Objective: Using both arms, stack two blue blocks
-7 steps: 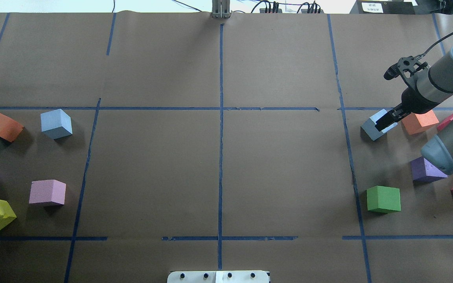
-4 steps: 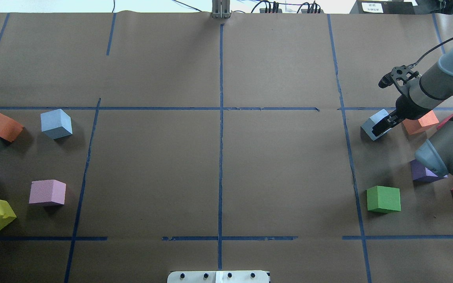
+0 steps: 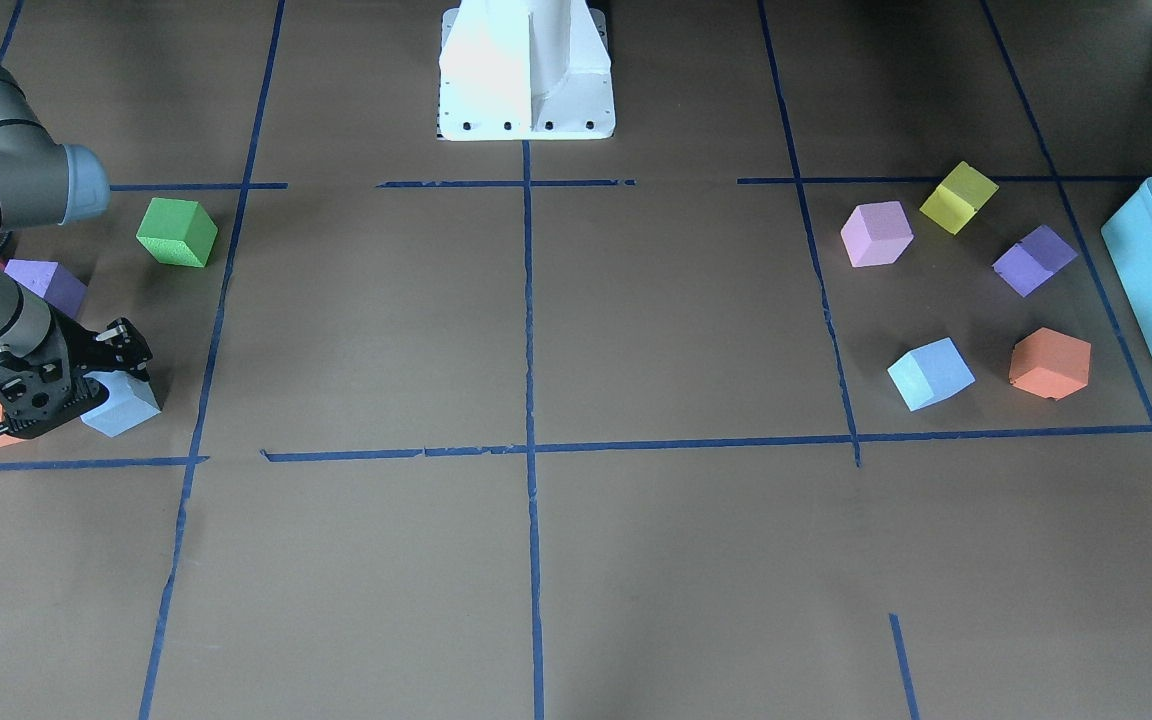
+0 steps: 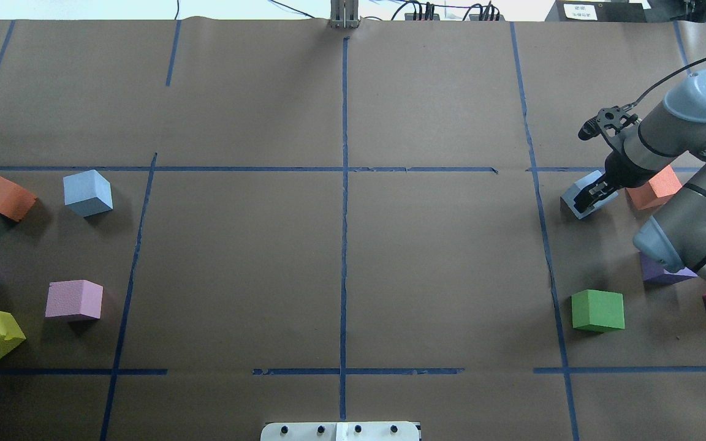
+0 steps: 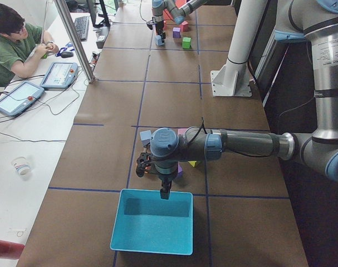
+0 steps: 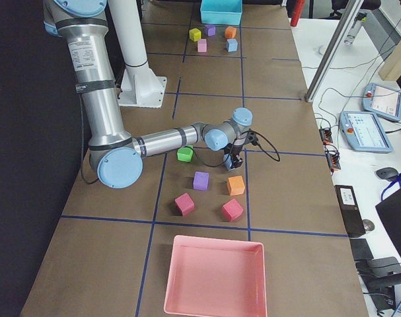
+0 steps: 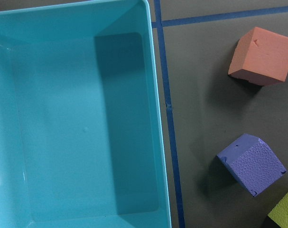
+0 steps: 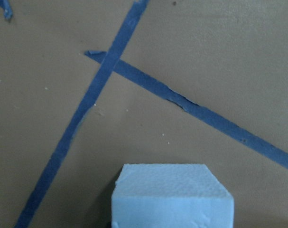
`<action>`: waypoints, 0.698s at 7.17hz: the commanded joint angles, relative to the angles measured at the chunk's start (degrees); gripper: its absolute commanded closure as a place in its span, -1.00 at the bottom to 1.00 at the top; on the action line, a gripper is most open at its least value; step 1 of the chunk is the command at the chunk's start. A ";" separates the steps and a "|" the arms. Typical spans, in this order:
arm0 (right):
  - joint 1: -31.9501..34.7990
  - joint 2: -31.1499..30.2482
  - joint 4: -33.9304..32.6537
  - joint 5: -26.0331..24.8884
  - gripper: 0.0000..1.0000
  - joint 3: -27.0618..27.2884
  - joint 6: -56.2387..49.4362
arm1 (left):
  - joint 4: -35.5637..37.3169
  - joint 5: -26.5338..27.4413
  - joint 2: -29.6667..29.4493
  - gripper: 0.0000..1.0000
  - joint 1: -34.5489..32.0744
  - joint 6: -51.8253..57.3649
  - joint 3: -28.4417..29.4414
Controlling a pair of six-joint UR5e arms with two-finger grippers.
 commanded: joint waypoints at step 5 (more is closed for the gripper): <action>-15.98 27.02 -9.97 -9.23 0.13 -2.23 46.04 | -0.09 0.00 0.00 -1.00 0.09 0.09 0.09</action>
